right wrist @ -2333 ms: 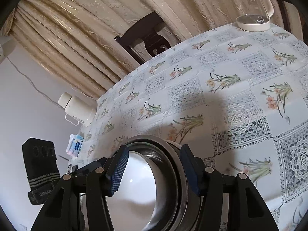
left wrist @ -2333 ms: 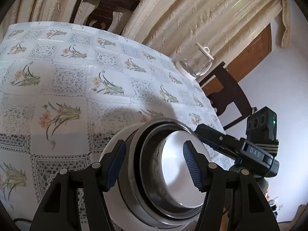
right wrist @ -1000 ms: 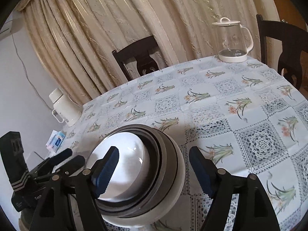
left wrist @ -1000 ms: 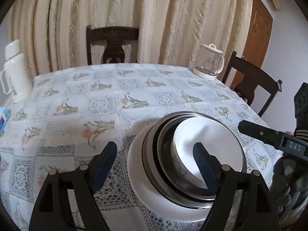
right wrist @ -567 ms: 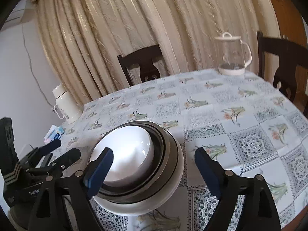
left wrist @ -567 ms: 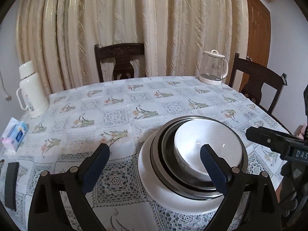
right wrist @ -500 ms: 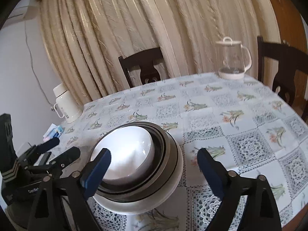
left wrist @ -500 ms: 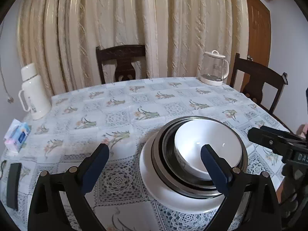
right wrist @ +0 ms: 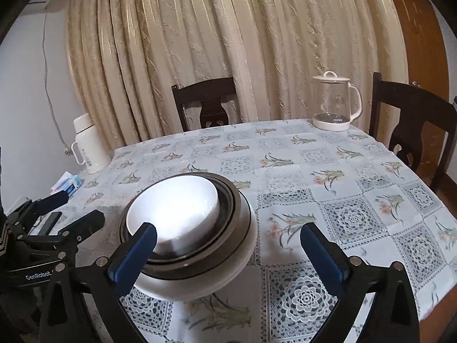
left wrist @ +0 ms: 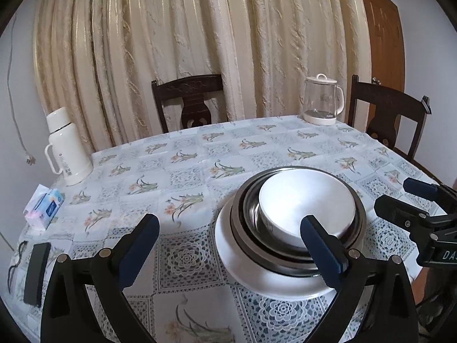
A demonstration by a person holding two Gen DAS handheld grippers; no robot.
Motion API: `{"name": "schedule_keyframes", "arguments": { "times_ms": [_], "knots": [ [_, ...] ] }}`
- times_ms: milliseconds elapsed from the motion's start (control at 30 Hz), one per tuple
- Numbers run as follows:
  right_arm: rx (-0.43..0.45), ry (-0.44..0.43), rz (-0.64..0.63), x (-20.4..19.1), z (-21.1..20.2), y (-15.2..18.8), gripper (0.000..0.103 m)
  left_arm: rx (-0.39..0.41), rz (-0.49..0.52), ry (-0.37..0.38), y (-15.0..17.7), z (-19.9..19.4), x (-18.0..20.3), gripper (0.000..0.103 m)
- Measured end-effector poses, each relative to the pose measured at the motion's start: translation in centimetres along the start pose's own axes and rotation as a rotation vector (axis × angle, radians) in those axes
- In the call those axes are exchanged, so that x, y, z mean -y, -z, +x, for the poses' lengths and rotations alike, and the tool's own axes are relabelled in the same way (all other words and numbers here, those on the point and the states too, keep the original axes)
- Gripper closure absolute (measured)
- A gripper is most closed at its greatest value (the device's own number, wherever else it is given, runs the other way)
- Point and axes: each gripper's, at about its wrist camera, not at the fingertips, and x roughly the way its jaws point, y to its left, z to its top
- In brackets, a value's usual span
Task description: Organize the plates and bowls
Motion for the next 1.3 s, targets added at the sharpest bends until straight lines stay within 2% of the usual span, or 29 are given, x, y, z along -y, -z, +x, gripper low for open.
{"name": "schedule_keyframes", "arguments": {
  "times_ms": [200, 367, 867, 1300],
  "knots": [
    [0.013, 0.045, -0.041, -0.6, -0.3, 1.1, 0.0, 0.002, 0.021, -0.032, 0.8, -0.5, 0.5, 0.003],
    [-0.021, 0.083, -0.121, -1.6, 0.2, 2.0, 0.0, 0.003, 0.04, -0.064, 1.6, -0.7, 0.8, 0.003],
    [-0.042, 0.086, -0.15, -2.5, 0.4, 3.1, 0.0, -0.023, 0.061, -0.13, 4.1, 0.2, 0.9, 0.003],
    [-0.072, 0.084, -0.185, -3.3, 0.9, 4.0, 0.0, -0.05, 0.082, -0.132, 5.2, 0.9, 1.1, 0.003]
  ]
}}
